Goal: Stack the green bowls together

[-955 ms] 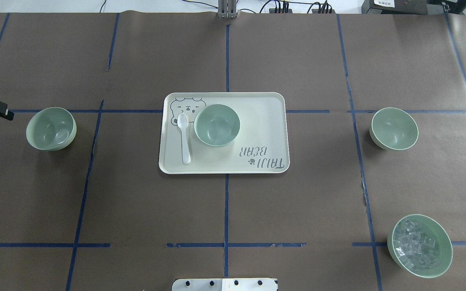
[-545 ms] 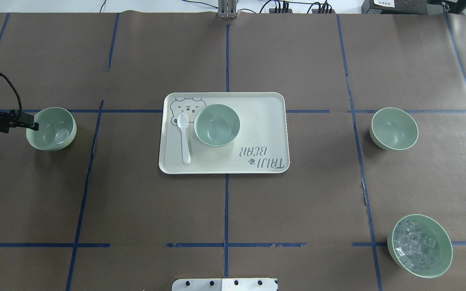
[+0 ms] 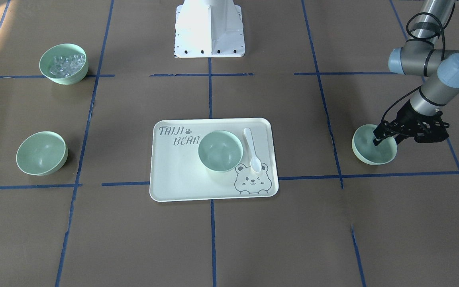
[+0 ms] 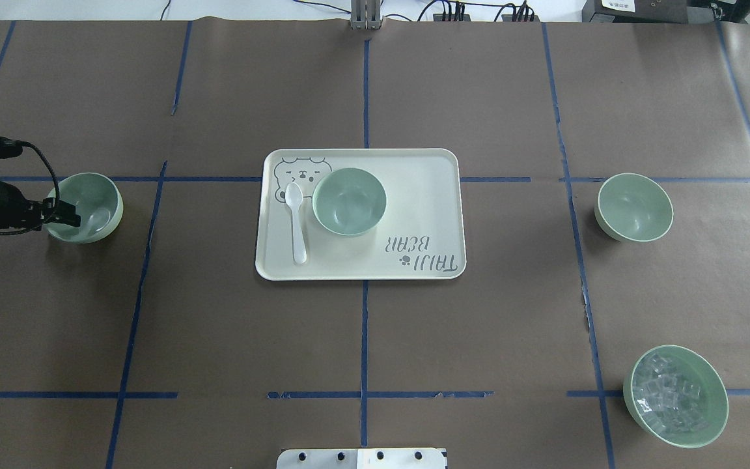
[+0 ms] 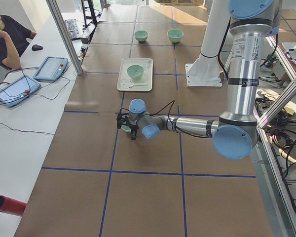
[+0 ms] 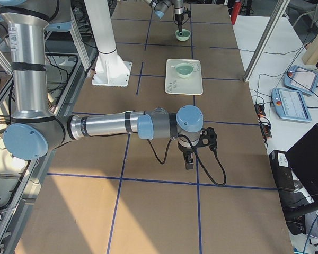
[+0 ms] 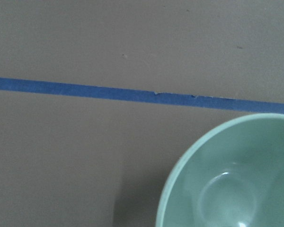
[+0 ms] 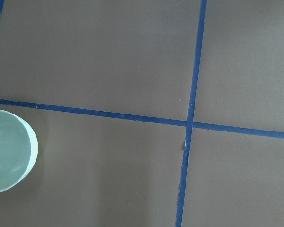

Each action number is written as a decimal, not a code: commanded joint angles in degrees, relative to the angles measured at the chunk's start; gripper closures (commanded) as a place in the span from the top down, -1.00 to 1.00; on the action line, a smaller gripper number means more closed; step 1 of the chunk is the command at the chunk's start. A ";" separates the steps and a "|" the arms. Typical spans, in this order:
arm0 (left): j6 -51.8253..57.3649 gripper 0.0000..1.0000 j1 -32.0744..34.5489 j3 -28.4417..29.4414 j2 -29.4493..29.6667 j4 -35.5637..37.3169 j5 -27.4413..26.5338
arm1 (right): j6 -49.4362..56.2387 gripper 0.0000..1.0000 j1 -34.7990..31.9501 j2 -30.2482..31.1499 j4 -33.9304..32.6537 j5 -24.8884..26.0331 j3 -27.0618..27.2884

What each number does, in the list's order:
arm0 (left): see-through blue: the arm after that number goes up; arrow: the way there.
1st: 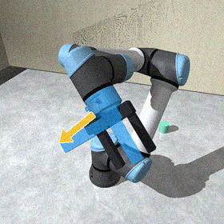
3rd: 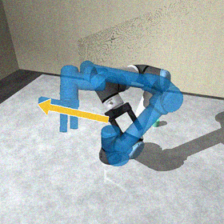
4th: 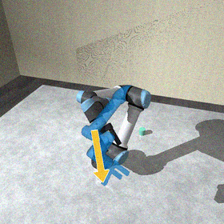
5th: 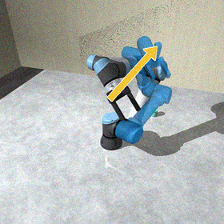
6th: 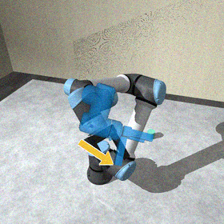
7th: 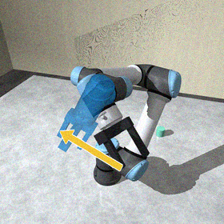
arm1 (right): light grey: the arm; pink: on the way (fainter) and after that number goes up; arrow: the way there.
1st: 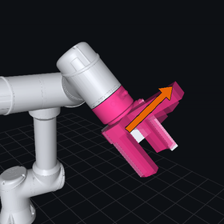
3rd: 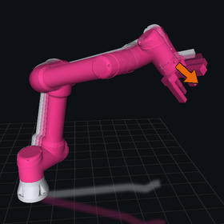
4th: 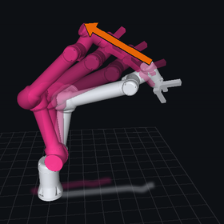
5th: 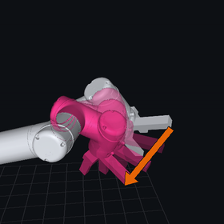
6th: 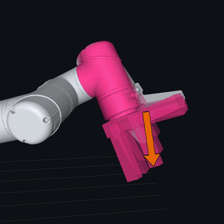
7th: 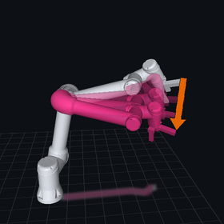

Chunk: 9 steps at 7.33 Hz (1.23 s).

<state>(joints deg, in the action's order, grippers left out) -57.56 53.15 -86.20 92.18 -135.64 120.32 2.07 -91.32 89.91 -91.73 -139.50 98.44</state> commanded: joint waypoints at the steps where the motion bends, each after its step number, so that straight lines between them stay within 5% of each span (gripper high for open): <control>1: 0.17 -1.00 0.20 -1.42 -0.51 0.20 0.70 | -0.05 1.00 0.00 0.00 -0.12 -1.20 -0.09; 4: -0.18 -1.00 1.07 -3.71 -2.36 0.64 7.18 | -1.62 1.00 0.87 -0.09 -0.12 -2.79 -0.09; 7: -0.62 -1.00 4.75 -15.72 1.83 21.30 8.61 | -19.23 1.00 10.52 -3.42 7.48 -2.19 0.35; 9: -12.68 -1.00 5.12 -16.46 11.48 28.58 8.61 | -31.98 1.00 18.59 -2.90 18.54 3.77 -0.43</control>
<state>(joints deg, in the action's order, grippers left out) -62.77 58.00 -101.76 98.06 -111.61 128.87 -21.67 -77.93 86.76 -80.33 -139.06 98.57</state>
